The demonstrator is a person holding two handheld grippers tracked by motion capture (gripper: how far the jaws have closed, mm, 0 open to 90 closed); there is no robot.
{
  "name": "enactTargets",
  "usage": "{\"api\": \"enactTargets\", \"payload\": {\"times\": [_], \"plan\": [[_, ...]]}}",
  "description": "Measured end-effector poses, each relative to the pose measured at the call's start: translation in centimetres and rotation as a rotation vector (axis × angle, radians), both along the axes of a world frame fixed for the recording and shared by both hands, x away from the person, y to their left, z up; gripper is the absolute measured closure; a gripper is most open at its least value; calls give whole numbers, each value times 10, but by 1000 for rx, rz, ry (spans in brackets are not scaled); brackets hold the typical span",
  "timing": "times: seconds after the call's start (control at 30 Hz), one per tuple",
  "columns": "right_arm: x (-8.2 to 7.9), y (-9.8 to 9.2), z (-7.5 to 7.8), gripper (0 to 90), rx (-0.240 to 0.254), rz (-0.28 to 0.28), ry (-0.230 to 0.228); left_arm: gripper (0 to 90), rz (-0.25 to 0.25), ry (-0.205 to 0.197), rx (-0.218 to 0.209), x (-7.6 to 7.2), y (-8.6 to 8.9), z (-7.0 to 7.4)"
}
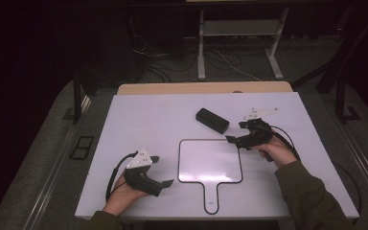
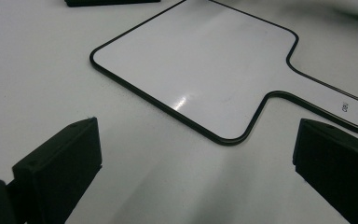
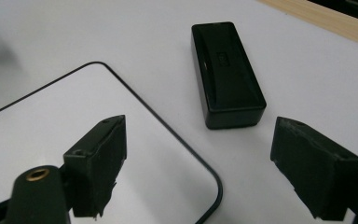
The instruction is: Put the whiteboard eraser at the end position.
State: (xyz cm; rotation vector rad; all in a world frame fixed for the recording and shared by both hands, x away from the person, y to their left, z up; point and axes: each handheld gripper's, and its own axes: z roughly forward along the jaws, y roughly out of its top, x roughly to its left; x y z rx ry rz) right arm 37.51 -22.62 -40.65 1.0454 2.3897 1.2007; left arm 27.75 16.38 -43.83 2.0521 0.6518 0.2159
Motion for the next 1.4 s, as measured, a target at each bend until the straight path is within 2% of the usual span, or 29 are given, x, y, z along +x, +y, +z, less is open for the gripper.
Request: {"api": "enactTargets", "payload": {"times": [0.2,0.33,0.8,1.4], "plan": [[-15,-11,-5,169,-13,-12,-15,0,-2,-4,-1,0,1,1],[-24,-19,-5,169,9,-33,-22,0,-1,-1,-4,-1,0,1],[-57,-31,-17,169,-21,-22,-20,0,-4,-1,-1,-2,0,1],[-95,-58,-34,169,-1,-49,3,0,-6,-6,4,-1,0,2]]}}
